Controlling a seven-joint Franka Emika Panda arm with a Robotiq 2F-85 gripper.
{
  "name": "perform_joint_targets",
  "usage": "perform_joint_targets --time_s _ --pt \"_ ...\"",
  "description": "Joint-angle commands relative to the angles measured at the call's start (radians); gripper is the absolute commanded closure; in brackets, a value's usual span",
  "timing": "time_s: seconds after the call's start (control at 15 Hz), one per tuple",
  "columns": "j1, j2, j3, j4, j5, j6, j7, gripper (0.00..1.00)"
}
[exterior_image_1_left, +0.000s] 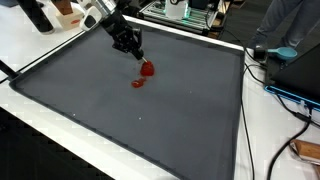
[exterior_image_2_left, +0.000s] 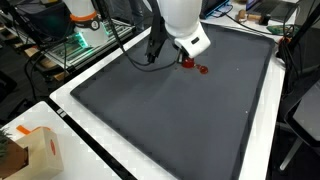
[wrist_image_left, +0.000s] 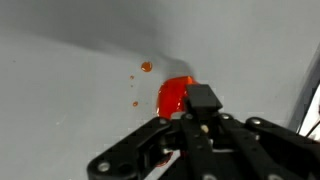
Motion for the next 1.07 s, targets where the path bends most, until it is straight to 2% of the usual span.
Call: perform_joint_targets --time_s 0.0,1.0 --pt "0.009 -0.003 -0.003 0.009 -0.032 -0.006 0.059 0.97" --pt "0.046 -0.144 -0.012 0.013 -0.192 -0.012 0.258 0.97"
